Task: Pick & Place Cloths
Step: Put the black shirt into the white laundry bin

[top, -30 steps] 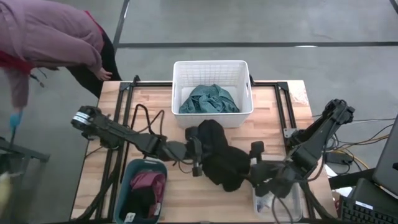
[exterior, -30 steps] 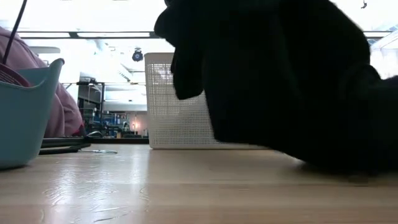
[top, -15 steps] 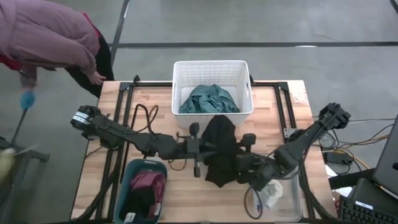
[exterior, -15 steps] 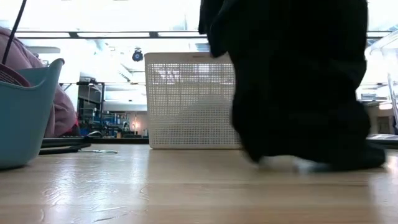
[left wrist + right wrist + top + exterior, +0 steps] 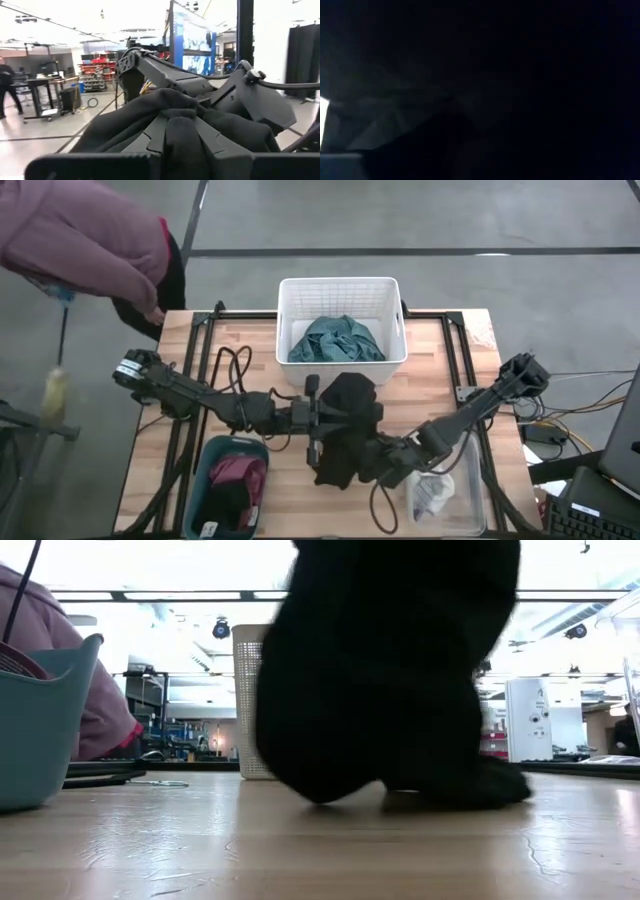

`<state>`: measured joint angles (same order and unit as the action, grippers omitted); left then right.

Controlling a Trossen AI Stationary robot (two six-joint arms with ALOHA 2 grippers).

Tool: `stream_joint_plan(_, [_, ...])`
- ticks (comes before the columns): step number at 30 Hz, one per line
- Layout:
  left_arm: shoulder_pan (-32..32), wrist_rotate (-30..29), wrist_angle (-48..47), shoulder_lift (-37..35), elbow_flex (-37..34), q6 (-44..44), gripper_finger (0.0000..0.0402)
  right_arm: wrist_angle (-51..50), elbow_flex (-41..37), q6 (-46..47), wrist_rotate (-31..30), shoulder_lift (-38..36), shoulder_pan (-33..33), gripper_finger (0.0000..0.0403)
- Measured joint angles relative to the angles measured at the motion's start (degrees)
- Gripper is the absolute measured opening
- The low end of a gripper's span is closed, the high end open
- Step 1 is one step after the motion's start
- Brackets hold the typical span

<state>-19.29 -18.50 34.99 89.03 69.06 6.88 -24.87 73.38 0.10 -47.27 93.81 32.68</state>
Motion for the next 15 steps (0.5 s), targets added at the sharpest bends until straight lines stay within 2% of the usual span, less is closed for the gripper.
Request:
stream_joint_plan(3, [0.0, 2.0, 0.4, 0.0, 0.0, -1.0, 0.0048, 0.5, 0.3, -1.2, -1.1, -0.1, -0.8, 0.0185])
stream_joint_plan(7, [0.0, 3.7, 0.6, 0.0, 0.0, -2.0, 0.0058, 1.2, 0.3, -4.0, -1.1, -1.8, -1.8, 0.0038])
stream_joint_plan(11, [0.0, 5.1, 0.8, -0.1, 0.1, -3.0, 0.0064, 2.5, 0.3, -5.9, -2.7, -5.0, -2.0, 0.0015])
stream_joint_plan(15, [-0.1, 10.9, -0.5, -0.2, 0.2, -4.1, 0.0066, 4.7, 0.3, -10.8, -5.1, -9.8, -2.0, 0.0014])
